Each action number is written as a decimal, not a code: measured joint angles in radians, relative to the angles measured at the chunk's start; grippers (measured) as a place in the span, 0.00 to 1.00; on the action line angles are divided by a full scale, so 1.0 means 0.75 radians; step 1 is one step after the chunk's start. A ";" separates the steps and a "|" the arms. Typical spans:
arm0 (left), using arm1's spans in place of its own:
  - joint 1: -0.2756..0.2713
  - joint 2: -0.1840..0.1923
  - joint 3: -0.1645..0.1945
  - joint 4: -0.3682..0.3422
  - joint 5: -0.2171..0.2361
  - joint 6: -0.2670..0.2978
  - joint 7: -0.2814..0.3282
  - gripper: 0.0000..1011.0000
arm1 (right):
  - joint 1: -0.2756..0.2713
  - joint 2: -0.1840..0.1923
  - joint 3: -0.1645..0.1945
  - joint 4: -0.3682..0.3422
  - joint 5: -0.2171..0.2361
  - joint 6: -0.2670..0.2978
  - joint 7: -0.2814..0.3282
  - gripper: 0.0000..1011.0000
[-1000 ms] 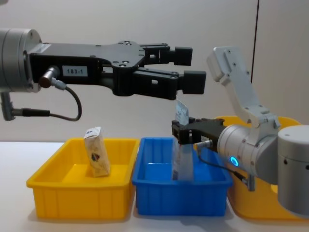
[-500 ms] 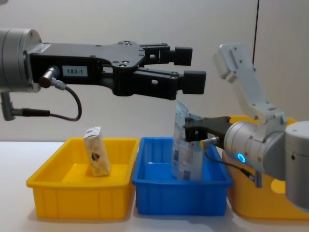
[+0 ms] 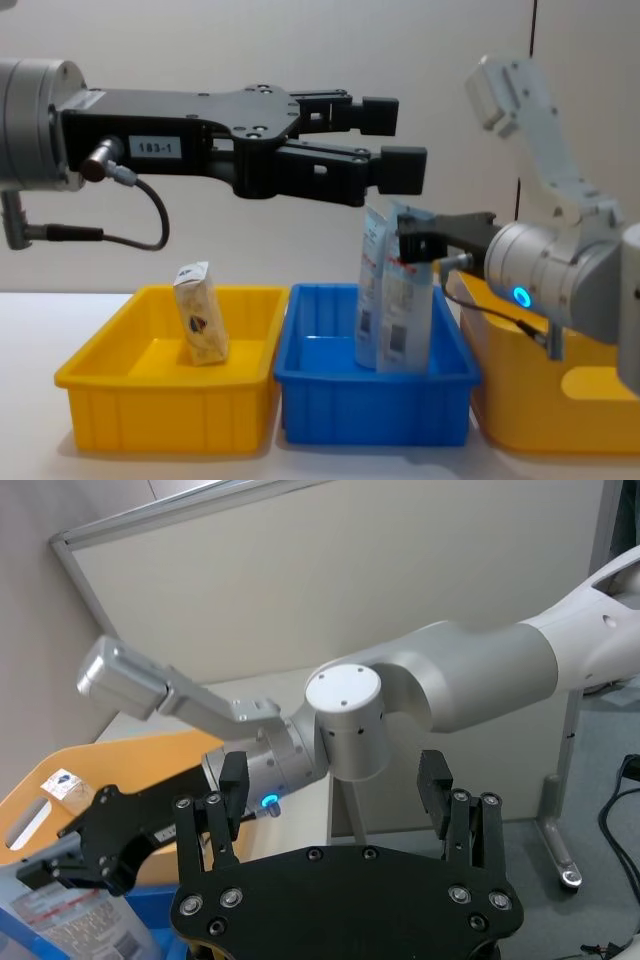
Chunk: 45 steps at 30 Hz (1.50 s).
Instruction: Bimanual collaborative sorting of washing and personal care products
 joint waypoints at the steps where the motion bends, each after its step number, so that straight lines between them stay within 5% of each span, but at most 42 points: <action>1: 0.000 0.000 0.000 0.000 0.000 0.000 0.000 0.99 | -0.002 0.002 0.002 -0.008 0.003 0.004 0.004 0.00; 24: 0.000 0.000 0.000 0.000 0.000 0.000 0.000 0.99 | -0.037 0.058 0.117 -0.344 0.094 0.054 0.103 0.00; 33: 0.000 0.000 0.000 0.000 0.000 0.000 0.000 0.99 | -0.020 0.079 0.175 -0.376 0.098 0.041 0.102 0.00; 45: 0.000 0.000 0.000 0.000 0.000 0.000 0.000 0.99 | 0.015 0.100 0.224 -0.293 0.053 0.014 0.071 0.00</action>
